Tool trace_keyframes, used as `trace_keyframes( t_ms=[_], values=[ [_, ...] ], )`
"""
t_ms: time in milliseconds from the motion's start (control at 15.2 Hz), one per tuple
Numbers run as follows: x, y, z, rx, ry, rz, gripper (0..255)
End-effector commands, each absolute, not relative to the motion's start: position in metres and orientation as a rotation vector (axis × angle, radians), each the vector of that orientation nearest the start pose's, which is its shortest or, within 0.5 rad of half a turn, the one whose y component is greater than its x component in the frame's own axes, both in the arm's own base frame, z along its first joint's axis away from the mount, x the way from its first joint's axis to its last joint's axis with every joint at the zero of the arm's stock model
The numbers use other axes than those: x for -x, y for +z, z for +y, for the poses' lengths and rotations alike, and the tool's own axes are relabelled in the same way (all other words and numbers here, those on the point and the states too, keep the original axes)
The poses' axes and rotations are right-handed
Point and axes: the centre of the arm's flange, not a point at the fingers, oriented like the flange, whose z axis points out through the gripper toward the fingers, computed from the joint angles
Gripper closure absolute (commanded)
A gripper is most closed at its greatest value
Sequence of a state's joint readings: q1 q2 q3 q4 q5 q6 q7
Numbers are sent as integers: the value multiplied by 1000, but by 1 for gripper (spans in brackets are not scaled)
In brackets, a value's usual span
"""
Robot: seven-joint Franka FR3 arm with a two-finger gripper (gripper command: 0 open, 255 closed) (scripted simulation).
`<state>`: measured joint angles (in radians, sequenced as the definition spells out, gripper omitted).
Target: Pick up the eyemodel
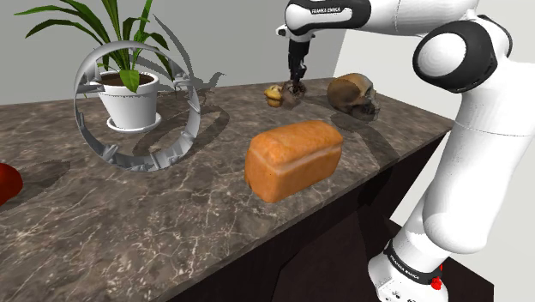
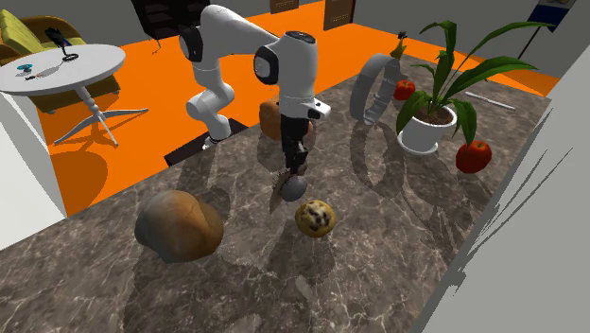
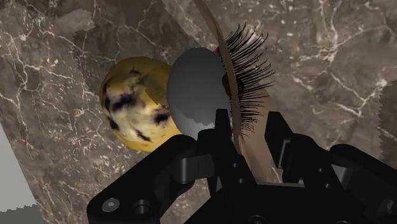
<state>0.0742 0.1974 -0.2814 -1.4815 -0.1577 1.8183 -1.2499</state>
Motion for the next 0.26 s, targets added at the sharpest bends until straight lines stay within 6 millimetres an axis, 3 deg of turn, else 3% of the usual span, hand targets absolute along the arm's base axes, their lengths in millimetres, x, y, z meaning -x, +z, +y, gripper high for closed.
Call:
trace_keyframes(
  t_ms=[0,198],
  values=[
    [-621,591,-126,2913,51,-1745,255],
    [-621,597,-126,2913,51,-1745,255]
  ],
)
